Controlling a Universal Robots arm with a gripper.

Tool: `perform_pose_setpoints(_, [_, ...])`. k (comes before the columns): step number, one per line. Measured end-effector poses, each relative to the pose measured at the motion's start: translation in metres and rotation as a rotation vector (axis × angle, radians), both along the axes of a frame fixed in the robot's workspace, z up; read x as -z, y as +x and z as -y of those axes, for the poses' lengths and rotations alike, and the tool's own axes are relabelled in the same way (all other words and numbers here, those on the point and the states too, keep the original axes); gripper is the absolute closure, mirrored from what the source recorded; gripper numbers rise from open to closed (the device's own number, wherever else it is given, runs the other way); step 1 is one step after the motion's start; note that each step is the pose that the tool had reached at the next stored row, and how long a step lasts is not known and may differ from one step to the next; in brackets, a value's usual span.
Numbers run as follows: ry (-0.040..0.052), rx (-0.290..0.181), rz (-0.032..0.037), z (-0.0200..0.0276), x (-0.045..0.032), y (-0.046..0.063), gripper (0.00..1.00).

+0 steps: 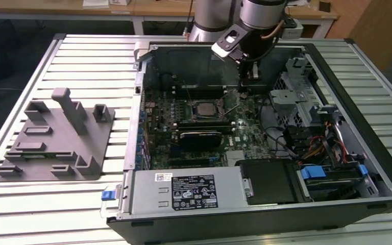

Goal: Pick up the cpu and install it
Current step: 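Close the cpu cover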

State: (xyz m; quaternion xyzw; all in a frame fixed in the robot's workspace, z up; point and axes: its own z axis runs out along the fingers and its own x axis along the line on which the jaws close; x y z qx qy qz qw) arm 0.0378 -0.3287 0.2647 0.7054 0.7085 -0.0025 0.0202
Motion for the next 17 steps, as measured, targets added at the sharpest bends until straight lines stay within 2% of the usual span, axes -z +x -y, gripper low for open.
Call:
perform_pose_setpoints(6, [0.0001,0.0,-0.002,0.0,0.002,0.012,0.89])
perform_pose_setpoints(17, [0.0,0.004,-0.0041,0.0,0.0193,0.016,0.89])
